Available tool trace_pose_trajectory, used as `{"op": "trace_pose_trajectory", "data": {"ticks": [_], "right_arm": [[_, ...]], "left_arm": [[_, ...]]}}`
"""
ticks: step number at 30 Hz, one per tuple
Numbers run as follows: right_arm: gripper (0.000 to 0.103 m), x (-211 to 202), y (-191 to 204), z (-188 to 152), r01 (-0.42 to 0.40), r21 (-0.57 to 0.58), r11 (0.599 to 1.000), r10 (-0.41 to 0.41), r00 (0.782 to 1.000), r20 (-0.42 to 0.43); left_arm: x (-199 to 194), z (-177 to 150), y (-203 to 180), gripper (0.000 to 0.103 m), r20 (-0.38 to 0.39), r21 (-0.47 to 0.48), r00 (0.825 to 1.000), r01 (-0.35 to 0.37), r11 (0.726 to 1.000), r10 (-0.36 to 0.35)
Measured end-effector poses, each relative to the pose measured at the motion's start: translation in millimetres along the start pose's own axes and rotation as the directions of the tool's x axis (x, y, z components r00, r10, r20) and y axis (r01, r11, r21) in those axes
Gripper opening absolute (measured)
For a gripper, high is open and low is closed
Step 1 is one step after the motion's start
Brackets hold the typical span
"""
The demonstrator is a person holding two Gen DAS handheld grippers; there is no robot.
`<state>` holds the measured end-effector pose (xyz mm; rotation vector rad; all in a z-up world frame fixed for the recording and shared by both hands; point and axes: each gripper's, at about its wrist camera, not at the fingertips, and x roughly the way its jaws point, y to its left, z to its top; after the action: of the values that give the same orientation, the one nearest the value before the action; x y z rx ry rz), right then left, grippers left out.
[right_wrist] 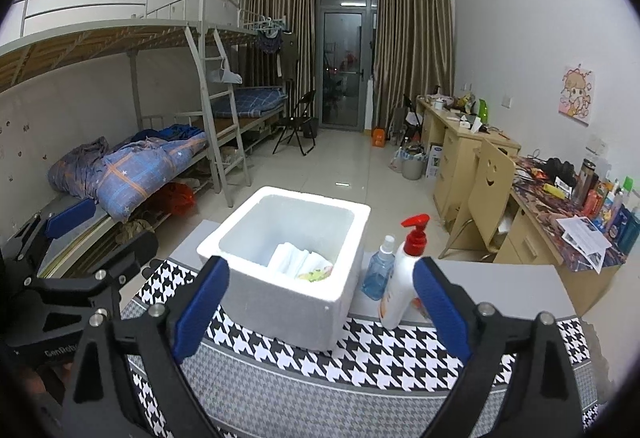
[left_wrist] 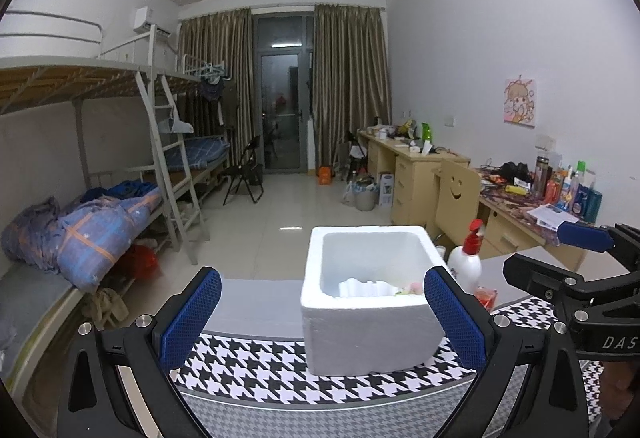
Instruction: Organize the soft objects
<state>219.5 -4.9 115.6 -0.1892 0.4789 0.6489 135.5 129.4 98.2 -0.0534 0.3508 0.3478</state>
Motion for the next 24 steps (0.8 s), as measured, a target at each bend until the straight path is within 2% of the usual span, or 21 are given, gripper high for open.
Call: {"op": "trace_pose_trajectory", "data": {"ticks": [9, 24], "right_arm": [[0.096, -22.2, -8.6, -12.0, 0.022, 0.023, 1.000, -0.022, 0.999, 0.023], [0.096, -66.0, -0.9, -33.5, 0.029, 0.004, 1.000, -0.029, 0.998, 0.063]], "left_arm": [[-17.2, -4.4, 1.2, 0.102, 0.003, -0.004, 1.000, 0.003, 1.000, -0.003], [-55.2, -14.9, -7.8, 0.102, 0.027, 0.001, 0.999, 0.029, 1.000, -0.029]]}}
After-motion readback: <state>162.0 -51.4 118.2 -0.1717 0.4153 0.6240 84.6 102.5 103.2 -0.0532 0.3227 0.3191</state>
